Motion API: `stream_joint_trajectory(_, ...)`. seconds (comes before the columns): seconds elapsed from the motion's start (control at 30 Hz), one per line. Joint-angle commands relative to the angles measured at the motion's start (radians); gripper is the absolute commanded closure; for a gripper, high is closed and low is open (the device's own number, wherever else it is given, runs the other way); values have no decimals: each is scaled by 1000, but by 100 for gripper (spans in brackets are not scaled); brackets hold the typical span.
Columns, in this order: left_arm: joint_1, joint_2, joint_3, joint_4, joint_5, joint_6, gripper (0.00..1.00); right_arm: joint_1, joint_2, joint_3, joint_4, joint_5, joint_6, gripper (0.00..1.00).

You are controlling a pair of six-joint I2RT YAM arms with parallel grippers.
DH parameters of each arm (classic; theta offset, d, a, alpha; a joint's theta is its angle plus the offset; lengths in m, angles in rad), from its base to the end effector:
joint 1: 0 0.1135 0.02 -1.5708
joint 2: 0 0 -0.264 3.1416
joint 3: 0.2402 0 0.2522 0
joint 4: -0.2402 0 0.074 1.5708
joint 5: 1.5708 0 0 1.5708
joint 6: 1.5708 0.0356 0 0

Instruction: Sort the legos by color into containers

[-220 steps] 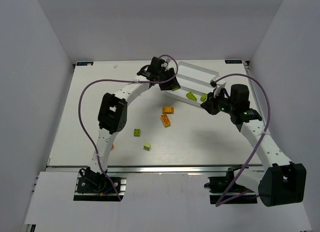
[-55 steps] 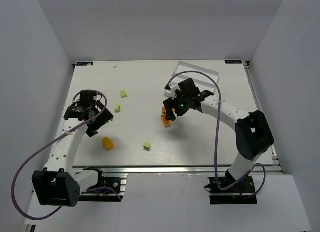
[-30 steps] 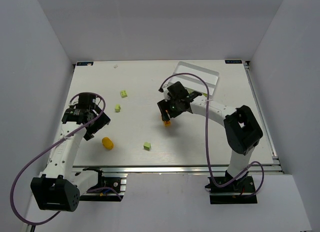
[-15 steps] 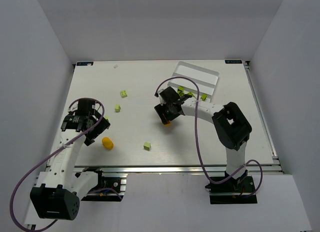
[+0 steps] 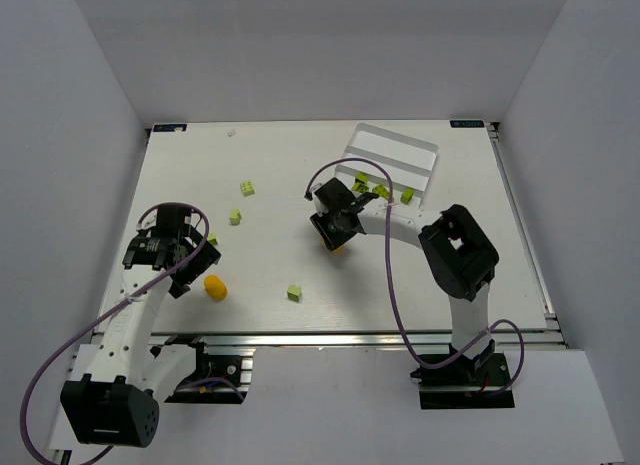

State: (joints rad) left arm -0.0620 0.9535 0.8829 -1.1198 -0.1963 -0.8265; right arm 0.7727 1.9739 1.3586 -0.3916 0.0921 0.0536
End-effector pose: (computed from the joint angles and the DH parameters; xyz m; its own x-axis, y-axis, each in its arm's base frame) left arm 0.1563 -0.0027 0.2702 -0.6194 -0.6844 -0.3847 -0.6895 0.7085 -0.1504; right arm 0.3007 0.2886 0.1714 -0.6397 -0.5491 -0.5379 -0.6265 0.7779 -0.0490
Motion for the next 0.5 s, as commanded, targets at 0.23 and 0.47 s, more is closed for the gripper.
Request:
stream_joint_trajectory(0.23, 4, -56, -73, 29, 43, 0, 7, -87, -255, -6, 68, -204, -273, 100)
stream_joint_trajectory(0.47, 4, -75, -139, 60, 87, 1, 6, -257, -187, 124, 70, -101, -406, 100)
